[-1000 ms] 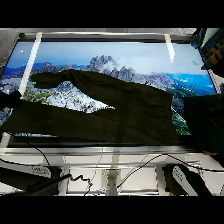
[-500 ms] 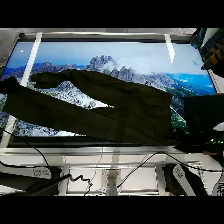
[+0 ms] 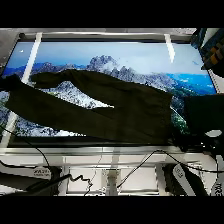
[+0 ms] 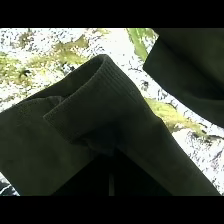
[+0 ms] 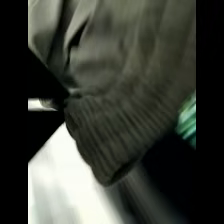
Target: Fold the clothes and pants, and hang the long-sleeved shirts on hangers.
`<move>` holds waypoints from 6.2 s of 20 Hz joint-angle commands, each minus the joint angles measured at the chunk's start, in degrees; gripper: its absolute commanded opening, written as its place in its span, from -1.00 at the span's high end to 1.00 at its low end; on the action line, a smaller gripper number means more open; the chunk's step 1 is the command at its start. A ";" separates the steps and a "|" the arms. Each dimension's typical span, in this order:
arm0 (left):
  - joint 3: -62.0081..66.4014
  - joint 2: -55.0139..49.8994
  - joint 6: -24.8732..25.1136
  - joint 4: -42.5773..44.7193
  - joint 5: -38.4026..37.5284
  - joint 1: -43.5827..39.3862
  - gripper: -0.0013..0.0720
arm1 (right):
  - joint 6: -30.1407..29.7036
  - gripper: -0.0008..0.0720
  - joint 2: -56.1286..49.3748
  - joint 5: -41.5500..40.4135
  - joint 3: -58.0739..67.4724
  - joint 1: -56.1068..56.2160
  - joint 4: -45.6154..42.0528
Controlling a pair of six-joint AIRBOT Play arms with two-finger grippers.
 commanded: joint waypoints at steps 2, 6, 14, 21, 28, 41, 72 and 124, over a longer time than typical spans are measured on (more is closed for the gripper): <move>0.11 0.09 -3.39 -0.02 7.10 -0.33 0.93 | -5.46 0.90 0.04 -14.16 4.31 0.00 13.64; 2.38 0.00 -8.07 -0.02 16.79 -3.30 0.94 | -5.70 0.90 -0.70 -26.73 11.47 5.86 15.23; 13.90 4.35 -7.78 1.40 8.09 -1.22 0.93 | -5.55 0.90 -9.77 -40.41 31.47 18.10 11.45; 2.10 5.70 0.02 7.02 -27.17 8.44 0.93 | -2.36 0.90 -11.17 -10.12 30.16 18.10 -15.63; -24.68 9.90 2.14 15.30 -25.66 9.07 0.93 | -1.01 0.90 -11.15 3.21 20.98 18.10 -22.58; -25.05 9.97 5.18 25.42 -25.75 16.35 0.93 | -1.62 0.90 -11.15 13.62 20.96 18.12 -24.68; -32.87 11.43 4.74 14.60 8.92 -0.15 0.93 | 5.40 0.90 -12.90 -17.11 22.29 23.76 -24.04; -33.75 19.61 -0.70 30.58 -1.38 7.15 -0.90 | -13.60 -0.76 -36.68 11.98 44.04 2.82 -2.60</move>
